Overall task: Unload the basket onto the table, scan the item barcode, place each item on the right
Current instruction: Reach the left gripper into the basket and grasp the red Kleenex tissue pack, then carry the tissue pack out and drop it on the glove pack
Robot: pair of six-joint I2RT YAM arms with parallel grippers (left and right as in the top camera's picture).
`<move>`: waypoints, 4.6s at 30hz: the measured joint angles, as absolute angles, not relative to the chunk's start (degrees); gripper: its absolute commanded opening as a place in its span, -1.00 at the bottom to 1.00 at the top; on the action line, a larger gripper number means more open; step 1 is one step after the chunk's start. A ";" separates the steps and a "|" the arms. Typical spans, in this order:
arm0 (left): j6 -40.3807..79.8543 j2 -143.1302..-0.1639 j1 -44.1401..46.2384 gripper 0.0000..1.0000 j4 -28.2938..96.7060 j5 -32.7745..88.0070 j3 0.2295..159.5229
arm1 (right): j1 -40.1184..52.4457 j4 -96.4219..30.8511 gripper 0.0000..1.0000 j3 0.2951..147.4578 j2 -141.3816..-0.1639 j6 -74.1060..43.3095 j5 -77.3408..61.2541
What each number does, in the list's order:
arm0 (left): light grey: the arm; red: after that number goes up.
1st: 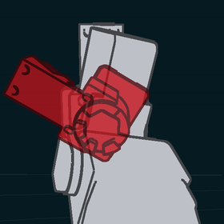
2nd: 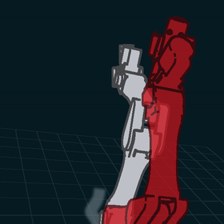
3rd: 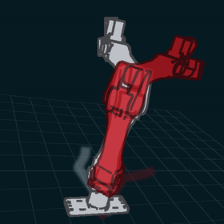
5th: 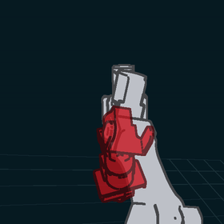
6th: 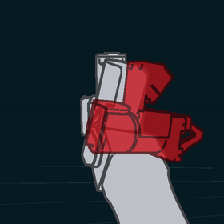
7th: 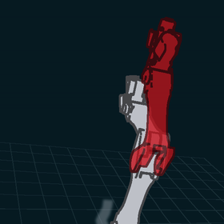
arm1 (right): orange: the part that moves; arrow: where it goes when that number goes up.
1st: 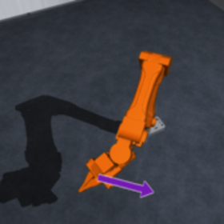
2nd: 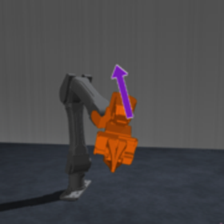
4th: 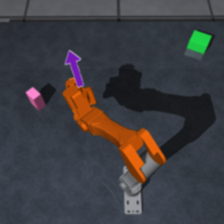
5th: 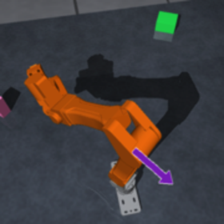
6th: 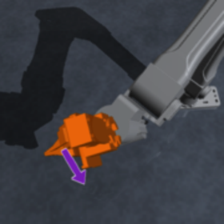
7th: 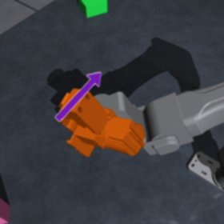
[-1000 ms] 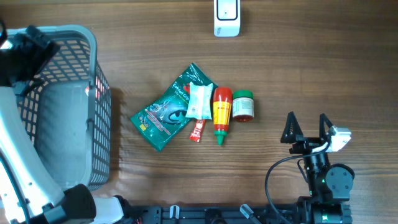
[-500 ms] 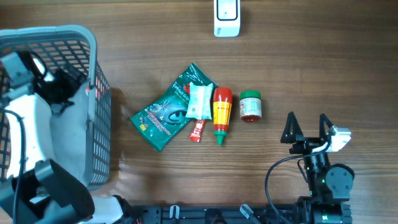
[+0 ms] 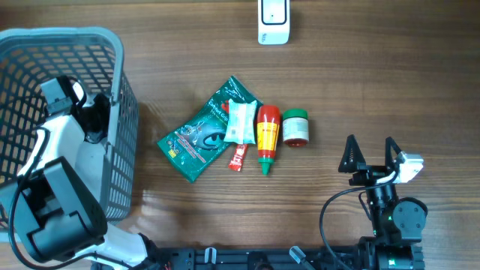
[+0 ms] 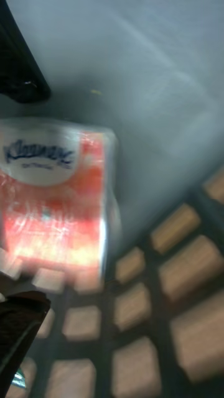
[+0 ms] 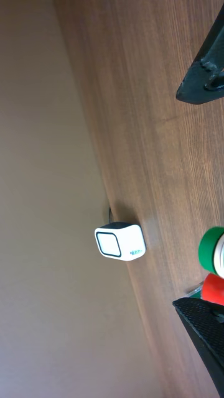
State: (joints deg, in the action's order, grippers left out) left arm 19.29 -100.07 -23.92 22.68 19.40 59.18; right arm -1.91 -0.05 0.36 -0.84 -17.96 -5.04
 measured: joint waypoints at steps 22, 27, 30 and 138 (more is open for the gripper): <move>18.50 -100.36 -24.29 -0.92 25.98 11.68 60.16 | -1.91 -0.03 0.99 0.36 -0.84 -17.96 -5.04; 18.50 -95.18 -26.89 -0.92 28.45 8.84 60.18 | -1.91 -0.03 0.99 0.36 -0.84 -17.96 -5.06; 18.50 -88.42 -27.97 -0.92 30.02 7.94 60.84 | -1.91 -0.03 0.99 0.36 -0.84 -17.96 -5.04; 66.70 -84.64 17.17 1.00 75.48 -25.89 62.94 | -1.91 -0.03 0.99 0.36 -0.84 -17.96 -5.04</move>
